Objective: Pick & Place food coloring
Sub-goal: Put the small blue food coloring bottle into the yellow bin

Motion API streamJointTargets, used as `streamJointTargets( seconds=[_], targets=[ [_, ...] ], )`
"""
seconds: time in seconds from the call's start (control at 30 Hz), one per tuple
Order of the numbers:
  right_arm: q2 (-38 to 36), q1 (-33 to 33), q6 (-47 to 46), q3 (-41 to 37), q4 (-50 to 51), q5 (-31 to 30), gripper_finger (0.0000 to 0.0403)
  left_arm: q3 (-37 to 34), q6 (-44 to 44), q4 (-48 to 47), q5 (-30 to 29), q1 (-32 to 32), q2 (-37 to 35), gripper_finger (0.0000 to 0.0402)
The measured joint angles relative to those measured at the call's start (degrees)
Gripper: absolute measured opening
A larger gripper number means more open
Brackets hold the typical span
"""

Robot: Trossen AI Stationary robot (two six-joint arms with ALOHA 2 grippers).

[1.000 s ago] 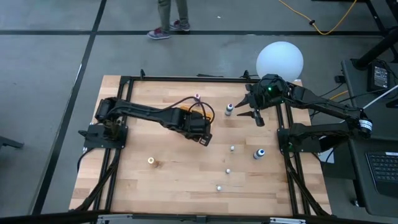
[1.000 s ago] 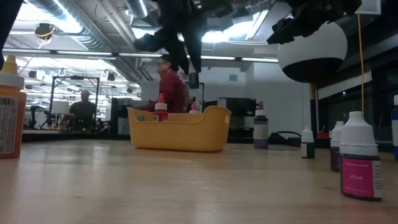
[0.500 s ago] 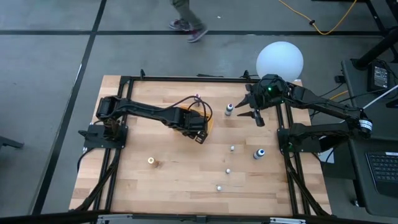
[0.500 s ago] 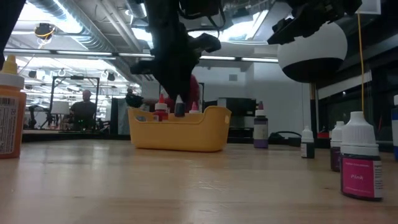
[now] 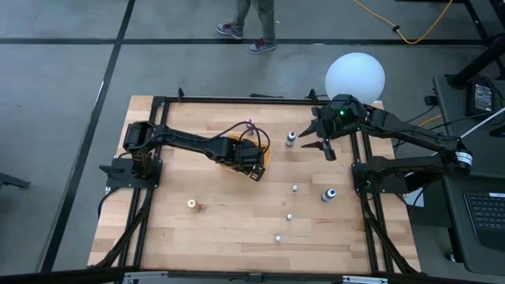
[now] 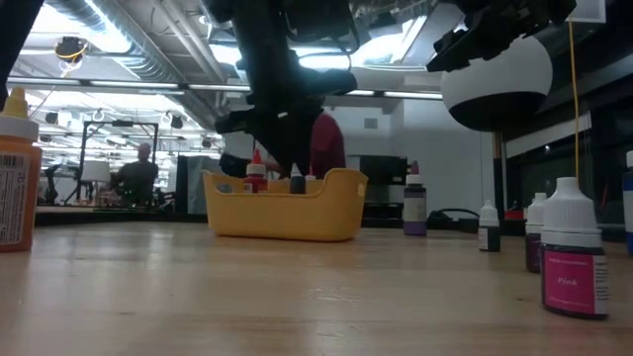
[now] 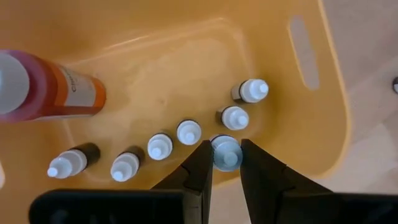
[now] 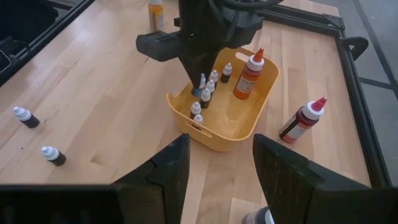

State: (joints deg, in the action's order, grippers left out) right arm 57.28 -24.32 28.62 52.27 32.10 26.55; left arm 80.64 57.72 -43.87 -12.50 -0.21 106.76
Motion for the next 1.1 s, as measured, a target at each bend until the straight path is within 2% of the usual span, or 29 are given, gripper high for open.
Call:
streamJointTargets(
  seconds=[1.1],
  targets=[
    [0.87,0.02,0.02,0.0,0.81,0.0,0.0177,0.04,-1.34,4.69,-0.51,-0.55,5.62,0.0061]
  ],
)
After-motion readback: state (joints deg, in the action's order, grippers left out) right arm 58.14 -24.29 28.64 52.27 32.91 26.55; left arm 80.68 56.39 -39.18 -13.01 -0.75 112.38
